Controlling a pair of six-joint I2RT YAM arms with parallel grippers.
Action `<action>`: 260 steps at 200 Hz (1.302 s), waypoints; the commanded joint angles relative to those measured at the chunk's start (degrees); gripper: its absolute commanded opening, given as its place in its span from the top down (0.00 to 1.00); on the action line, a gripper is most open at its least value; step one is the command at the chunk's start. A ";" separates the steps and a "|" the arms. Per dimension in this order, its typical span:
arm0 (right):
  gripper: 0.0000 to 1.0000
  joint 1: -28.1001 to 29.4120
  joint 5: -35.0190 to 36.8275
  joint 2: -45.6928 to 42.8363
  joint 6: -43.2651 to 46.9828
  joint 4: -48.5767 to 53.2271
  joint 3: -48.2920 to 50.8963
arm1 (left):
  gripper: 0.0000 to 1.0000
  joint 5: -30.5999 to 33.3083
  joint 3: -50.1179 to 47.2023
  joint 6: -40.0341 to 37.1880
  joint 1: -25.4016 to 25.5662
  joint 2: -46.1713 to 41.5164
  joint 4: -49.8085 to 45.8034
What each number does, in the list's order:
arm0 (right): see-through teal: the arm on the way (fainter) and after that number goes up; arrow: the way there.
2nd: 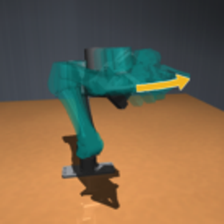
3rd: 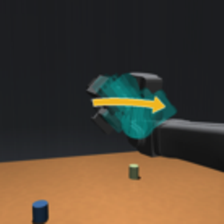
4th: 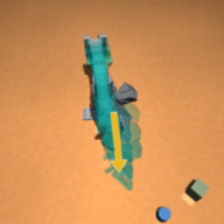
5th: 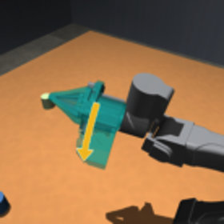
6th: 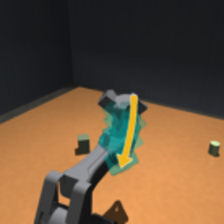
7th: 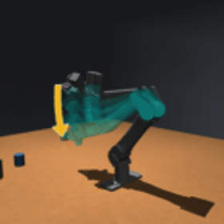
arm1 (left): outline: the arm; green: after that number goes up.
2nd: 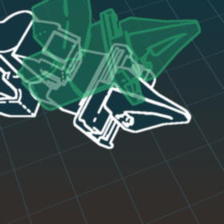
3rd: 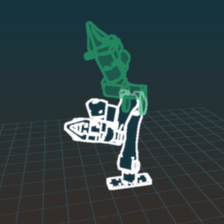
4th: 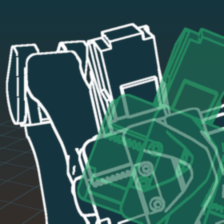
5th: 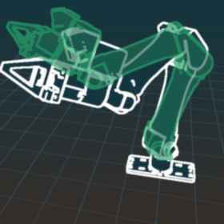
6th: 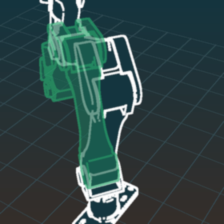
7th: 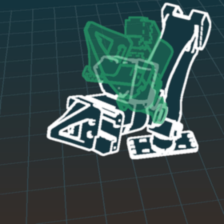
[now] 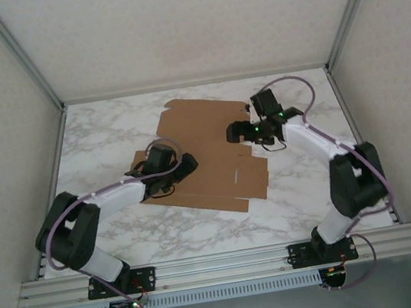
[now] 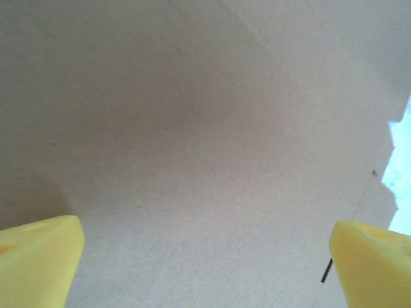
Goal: Fold the paper box
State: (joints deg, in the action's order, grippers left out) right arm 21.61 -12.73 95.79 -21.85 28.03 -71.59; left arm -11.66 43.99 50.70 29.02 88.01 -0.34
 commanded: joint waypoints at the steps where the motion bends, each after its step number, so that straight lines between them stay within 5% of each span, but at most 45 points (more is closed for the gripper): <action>1: 0.01 -0.90 -1.09 7.14 6.39 5.18 -7.15 | 0.02 -2.50 -2.93 0.90 -3.01 -4.15 -2.61; 56: 0.02 -3.01 -7.85 11.31 8.77 6.69 -5.77 | 0.03 -8.61 -12.15 4.43 -3.52 -3.84 5.58; 131: 0.07 -2.86 -8.23 10.76 11.08 3.86 1.96 | 0.03 4.55 -9.02 3.78 -4.06 -3.46 2.75; 201: 0.07 3.38 -8.90 10.49 9.11 4.55 5.13 | 0.03 8.89 -3.48 5.75 -4.22 1.06 1.30; 260: 0.07 5.90 -27.33 3.61 1.97 -3.98 12.29 | 0.05 10.00 -1.01 1.34 -6.68 -7.48 -5.12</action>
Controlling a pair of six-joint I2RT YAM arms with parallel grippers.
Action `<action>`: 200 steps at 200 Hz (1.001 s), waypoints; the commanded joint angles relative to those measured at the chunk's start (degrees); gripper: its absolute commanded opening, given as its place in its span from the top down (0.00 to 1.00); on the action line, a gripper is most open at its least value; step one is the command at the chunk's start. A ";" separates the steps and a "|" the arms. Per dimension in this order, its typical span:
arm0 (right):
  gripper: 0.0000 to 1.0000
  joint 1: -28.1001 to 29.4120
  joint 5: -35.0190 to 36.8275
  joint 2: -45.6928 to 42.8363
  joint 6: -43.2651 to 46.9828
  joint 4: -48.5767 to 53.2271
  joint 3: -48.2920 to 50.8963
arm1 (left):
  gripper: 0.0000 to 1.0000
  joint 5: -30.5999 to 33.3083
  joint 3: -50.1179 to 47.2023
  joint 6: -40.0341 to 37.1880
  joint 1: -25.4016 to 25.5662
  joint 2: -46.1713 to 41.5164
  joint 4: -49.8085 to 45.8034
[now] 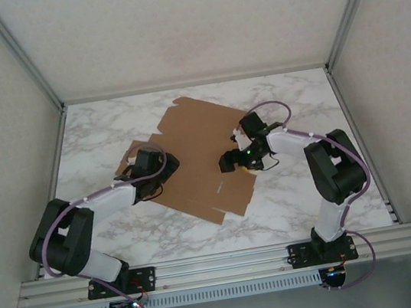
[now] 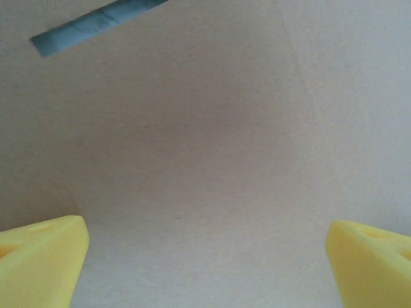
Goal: Fold the paper box
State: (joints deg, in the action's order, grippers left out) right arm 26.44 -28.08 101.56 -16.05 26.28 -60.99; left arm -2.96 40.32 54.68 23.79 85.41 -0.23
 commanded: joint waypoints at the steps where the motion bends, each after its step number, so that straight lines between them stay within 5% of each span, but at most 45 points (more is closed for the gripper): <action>1: 0.07 1.07 -12.39 -2.11 -3.81 -2.26 1.68 | 0.05 1.21 2.62 -2.77 -1.50 -5.15 -5.36; 23: 0.09 1.40 -21.10 0.92 -3.64 -2.57 0.60 | 0.04 -1.00 1.26 -5.45 -1.88 -10.44 -9.10; 99: 0.28 2.04 -21.07 12.76 1.34 4.03 -7.45 | 0.04 -10.68 -15.19 -4.27 -2.15 -24.16 -13.06; 200: 0.75 4.08 -26.92 16.07 0.03 1.05 -6.69 | 0.06 -16.46 -24.19 -1.14 -2.08 -16.96 0.65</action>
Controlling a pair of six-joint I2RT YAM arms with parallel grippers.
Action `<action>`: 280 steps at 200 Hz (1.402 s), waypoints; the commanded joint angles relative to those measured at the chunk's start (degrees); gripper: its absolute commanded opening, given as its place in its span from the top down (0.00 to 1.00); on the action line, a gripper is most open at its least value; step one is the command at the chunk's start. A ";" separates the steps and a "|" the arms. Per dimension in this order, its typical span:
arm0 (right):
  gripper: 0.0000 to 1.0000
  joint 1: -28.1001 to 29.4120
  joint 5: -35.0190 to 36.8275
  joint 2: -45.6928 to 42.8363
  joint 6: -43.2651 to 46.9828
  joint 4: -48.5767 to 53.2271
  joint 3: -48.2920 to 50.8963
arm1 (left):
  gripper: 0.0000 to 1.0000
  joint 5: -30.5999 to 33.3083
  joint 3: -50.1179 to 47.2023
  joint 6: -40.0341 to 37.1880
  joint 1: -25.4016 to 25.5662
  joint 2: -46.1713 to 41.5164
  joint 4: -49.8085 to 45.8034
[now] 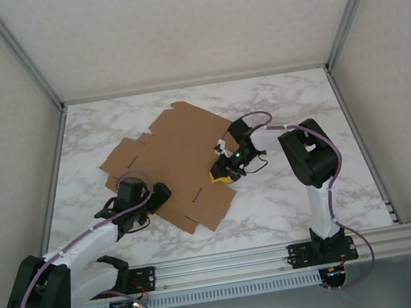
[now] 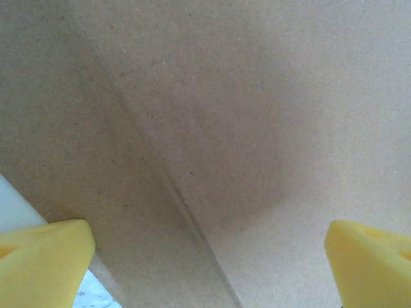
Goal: Fold the paper box
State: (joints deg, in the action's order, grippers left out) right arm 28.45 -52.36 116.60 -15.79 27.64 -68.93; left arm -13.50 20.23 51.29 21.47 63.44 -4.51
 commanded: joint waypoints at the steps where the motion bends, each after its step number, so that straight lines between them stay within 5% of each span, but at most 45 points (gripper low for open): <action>1: 0.75 2.02 -2.61 1.02 -0.22 -0.31 1.20 | 0.06 -5.93 -4.08 2.20 0.19 4.97 4.90; 27: 0.85 1.27 -2.29 -0.69 -0.45 -0.21 1.51 | 0.05 -3.93 -0.95 1.10 0.02 0.39 -0.41; 75: 0.93 0.18 -4.32 -3.68 -3.67 -3.74 2.88 | 0.01 1.72 7.71 0.65 -4.85 -11.92 -14.98; 124: 0.96 -1.72 -5.10 -7.67 -7.48 -7.13 5.21 | 0.00 5.06 7.95 2.96 -7.07 -16.25 -19.31; 162: 0.96 -3.84 -5.82 -13.21 -12.30 -10.59 6.36 | 0.00 0.16 3.63 6.18 -11.06 -18.55 -14.47; 208: 0.95 -5.24 -5.82 -17.56 -15.68 -10.80 4.69 | 0.00 -11.75 0.54 8.06 -13.69 -20.55 4.60; 280: 0.94 -6.20 -6.09 -20.44 -16.99 -10.76 4.24 | 0.01 -11.55 -3.41 14.64 -16.97 -17.75 12.15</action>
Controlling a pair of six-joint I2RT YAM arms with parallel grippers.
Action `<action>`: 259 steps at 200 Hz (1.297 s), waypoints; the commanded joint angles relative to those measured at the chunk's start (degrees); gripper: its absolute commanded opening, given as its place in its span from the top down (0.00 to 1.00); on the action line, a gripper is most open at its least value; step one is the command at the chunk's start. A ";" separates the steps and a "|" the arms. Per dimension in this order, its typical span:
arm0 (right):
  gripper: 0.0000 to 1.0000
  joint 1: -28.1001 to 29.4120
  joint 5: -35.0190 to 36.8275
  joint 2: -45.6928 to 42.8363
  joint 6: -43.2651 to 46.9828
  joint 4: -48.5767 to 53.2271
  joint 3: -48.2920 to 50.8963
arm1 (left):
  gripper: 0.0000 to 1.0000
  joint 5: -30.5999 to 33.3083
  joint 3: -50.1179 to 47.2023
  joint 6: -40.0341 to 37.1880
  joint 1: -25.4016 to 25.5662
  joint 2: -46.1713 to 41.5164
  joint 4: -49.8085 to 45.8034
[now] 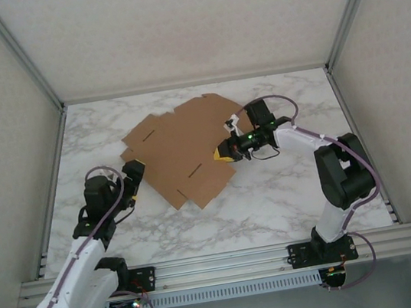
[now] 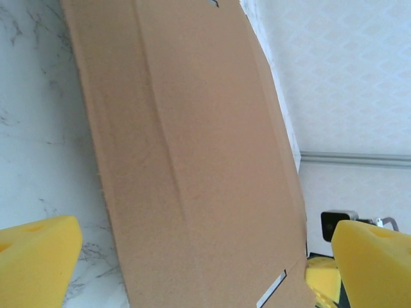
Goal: Fold the paper box
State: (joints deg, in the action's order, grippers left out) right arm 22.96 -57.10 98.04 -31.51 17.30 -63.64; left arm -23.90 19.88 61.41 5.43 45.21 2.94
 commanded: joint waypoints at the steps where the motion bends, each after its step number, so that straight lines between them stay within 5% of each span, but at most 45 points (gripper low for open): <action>1: 0.94 -0.68 -1.35 -1.89 -1.32 -0.51 -1.01 | 0.00 -1.10 -3.21 4.65 -0.98 0.48 4.75; 54: 0.94 -0.73 -1.18 -2.50 -1.97 -1.74 0.05 | 0.01 -1.50 -8.88 11.62 -1.14 4.65 19.19; 179: 0.94 -0.75 -1.19 -3.06 -3.58 -3.88 0.63 | 0.24 -1.32 -7.41 17.50 2.87 29.13 47.85; 207: 0.94 -0.88 -0.93 -3.22 -3.59 -3.60 0.68 | 0.35 -0.80 -8.51 20.85 3.33 32.93 54.91; 259: 0.95 -1.02 -0.47 -3.56 -4.05 -4.20 1.36 | 0.60 4.33 -9.41 20.06 3.52 25.83 51.33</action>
State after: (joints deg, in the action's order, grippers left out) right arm 22.37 -57.06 96.75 -35.03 14.26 -63.20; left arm -22.68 10.90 81.76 8.45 74.48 52.62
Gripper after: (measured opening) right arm 0.055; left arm 0.451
